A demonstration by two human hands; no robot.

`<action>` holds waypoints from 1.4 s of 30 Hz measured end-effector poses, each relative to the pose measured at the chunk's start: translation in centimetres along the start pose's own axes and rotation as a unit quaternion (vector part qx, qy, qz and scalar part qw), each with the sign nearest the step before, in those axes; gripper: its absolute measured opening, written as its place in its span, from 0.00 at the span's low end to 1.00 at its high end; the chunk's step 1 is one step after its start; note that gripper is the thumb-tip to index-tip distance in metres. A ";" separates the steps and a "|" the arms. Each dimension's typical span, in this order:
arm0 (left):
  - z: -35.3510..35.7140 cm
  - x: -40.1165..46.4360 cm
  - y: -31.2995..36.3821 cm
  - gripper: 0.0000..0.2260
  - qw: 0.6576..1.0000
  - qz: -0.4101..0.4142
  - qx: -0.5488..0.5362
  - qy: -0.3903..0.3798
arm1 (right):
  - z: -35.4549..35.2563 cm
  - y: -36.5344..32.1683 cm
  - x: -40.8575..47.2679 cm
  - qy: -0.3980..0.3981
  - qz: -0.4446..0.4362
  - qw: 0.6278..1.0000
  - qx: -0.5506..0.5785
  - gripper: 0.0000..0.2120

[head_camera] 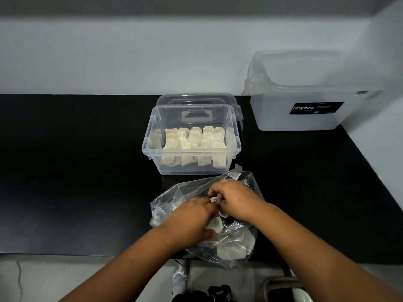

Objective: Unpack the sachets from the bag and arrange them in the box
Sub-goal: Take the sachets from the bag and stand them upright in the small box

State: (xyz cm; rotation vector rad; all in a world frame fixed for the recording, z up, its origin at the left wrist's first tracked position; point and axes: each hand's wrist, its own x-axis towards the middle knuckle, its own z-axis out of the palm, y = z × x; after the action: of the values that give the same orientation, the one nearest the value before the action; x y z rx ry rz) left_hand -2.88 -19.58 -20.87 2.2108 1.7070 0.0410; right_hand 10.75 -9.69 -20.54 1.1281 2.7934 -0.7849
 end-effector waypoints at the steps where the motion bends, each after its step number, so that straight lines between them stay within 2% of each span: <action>1: 0.2 0.1 0.1 0.19 1.000 -0.002 0.010 0.000 | 0.0 0.0 -0.1 0.002 0.002 1.000 0.001 0.12; 5: 0.9 0.7 0.3 0.17 1.000 -0.024 0.015 0.009 | 0.0 0.2 -0.1 0.003 0.014 1.000 0.004 0.09; 15: 0.5 1.5 0.0 0.10 0.996 -0.043 -0.077 0.027 | -0.6 0.2 0.0 0.008 0.017 1.000 0.017 0.02; 26: -6.2 1.1 -0.7 0.07 0.974 -0.064 -0.211 0.058 | -7.0 -0.7 -2.0 0.003 0.001 0.999 0.033 0.00; 30: -10.4 1.0 -1.2 0.05 0.969 -0.066 -0.223 0.089 | -10.7 -1.7 -2.1 0.030 -0.021 0.998 0.058 0.01; 38: -16.4 2.4 -5.1 0.04 0.937 -0.087 -0.269 0.208 | -16.0 -2.1 2.7 0.121 -0.032 0.982 0.140 0.02; 42: -17.1 4.5 -7.4 0.04 0.930 -0.121 -0.255 0.234 | -15.8 -2.5 6.5 0.115 -0.026 0.989 0.090 0.02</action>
State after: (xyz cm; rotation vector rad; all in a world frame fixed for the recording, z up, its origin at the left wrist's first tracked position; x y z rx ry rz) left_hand -12.49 -9.41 -7.72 1.6714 1.9102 0.9071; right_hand 6.86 0.30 -6.99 1.2506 3.0015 -0.9884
